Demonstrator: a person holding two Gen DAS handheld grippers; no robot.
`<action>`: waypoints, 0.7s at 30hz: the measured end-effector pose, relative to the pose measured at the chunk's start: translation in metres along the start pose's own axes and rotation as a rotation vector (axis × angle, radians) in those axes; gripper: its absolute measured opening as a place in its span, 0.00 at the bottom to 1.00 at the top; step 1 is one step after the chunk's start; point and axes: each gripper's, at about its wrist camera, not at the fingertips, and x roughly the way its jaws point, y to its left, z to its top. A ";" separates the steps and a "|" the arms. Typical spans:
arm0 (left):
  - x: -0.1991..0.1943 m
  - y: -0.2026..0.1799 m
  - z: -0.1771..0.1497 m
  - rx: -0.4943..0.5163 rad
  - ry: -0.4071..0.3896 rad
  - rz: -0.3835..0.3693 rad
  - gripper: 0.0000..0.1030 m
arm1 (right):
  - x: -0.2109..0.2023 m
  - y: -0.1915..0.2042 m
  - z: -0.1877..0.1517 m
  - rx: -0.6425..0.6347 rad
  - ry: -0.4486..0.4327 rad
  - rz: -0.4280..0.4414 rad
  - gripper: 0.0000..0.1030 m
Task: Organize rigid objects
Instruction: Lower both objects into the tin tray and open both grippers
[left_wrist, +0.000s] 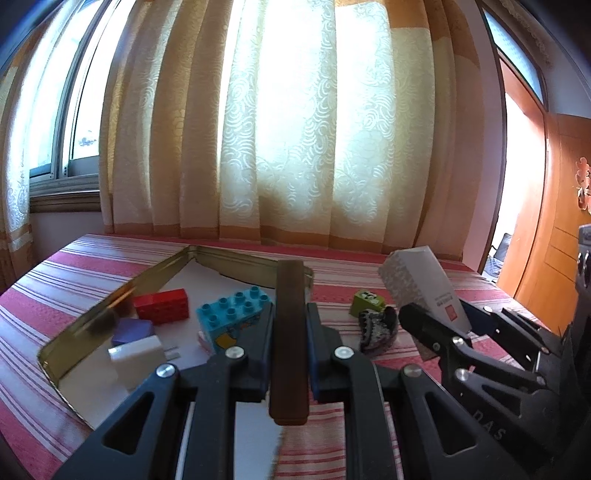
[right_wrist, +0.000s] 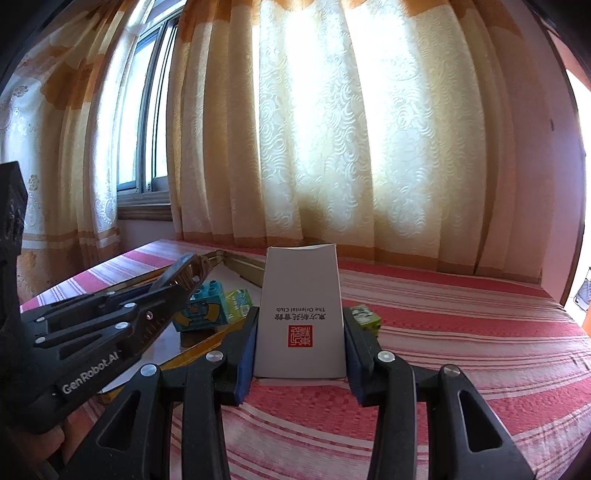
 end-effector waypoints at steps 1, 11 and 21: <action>0.000 0.005 0.001 0.000 0.001 0.011 0.14 | 0.004 0.002 0.001 -0.001 0.005 0.009 0.42; 0.010 0.067 0.020 -0.017 0.072 0.121 0.14 | 0.046 0.029 0.030 -0.030 0.072 0.111 0.42; 0.035 0.098 0.021 -0.020 0.173 0.183 0.14 | 0.095 0.081 0.038 -0.116 0.207 0.236 0.42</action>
